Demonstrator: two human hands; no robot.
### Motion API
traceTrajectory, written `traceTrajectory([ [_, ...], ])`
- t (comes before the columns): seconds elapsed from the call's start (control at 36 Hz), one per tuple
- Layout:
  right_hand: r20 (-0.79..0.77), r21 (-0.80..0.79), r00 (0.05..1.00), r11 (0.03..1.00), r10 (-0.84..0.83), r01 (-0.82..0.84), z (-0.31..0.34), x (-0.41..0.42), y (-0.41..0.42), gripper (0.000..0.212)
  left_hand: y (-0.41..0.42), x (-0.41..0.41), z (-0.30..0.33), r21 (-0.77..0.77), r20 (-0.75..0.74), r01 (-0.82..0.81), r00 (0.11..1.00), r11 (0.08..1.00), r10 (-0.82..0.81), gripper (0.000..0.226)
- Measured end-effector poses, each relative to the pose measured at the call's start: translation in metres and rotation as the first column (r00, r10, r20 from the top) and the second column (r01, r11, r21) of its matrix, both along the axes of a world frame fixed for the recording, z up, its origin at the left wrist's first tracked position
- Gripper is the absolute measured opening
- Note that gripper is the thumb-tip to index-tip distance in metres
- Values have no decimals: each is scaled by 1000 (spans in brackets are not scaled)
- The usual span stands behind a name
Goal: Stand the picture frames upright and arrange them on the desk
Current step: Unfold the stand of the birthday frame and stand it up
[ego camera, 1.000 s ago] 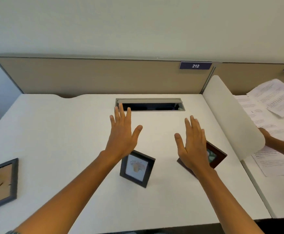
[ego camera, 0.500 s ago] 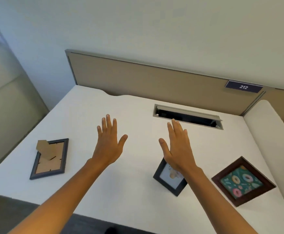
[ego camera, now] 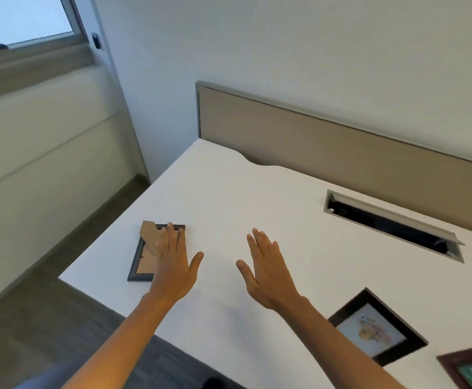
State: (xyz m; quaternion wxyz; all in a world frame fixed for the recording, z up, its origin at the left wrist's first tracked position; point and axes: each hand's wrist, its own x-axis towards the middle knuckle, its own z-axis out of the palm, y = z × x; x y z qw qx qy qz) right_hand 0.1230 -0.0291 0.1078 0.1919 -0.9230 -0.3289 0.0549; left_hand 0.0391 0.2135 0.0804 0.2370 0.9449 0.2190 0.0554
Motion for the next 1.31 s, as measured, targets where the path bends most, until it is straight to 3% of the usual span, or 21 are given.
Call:
traceTrajectory([
  [0.22, -169, -17, 981, 995, 93, -97, -36, -15, 84, 73, 62, -28, -40, -28, -98, -119, 989, 993, 115, 86],
  [0.5, -422, -81, 905, 991, 62, -106, -79, -33, 151, 72, 106, -47, -68, -158, -252, -356, 916, 921, 311, 83],
  [0.64, -482, -94, 874, 989, 53, -112, -92, -47, 170, 73, 107, -53, -74, -186, -300, -372, 903, 909, 308, 90],
  [0.89, -559, -23, 829, 1000, -21, 10, -92, -64, 193, 74, 93, -52, -82, -272, -222, -360, 926, 892, 306, 85],
  [1.03, -675, 74, 730, 975, -107, 211, -84, -67, 207, 60, 88, -48, -79, -333, -194, -369, 927, 868, 320, 107],
  [1.11, -740, 83, 659, 954, -135, 288, -81, -64, 209, 63, 90, -48, -77, -361, -186, -362, 931, 859, 314, 112],
  [1.22, -791, 90, 600, 948, -119, 306, -79, -53, 201, 76, 95, -51, -72, -337, -148, -347, 937, 875, 315, 91],
  [1.31, -747, 107, 655, 952, -113, 286, -81, -45, 191, 75, 98, -52, -65, -313, -121, -330, 944, 891, 307, 75],
])
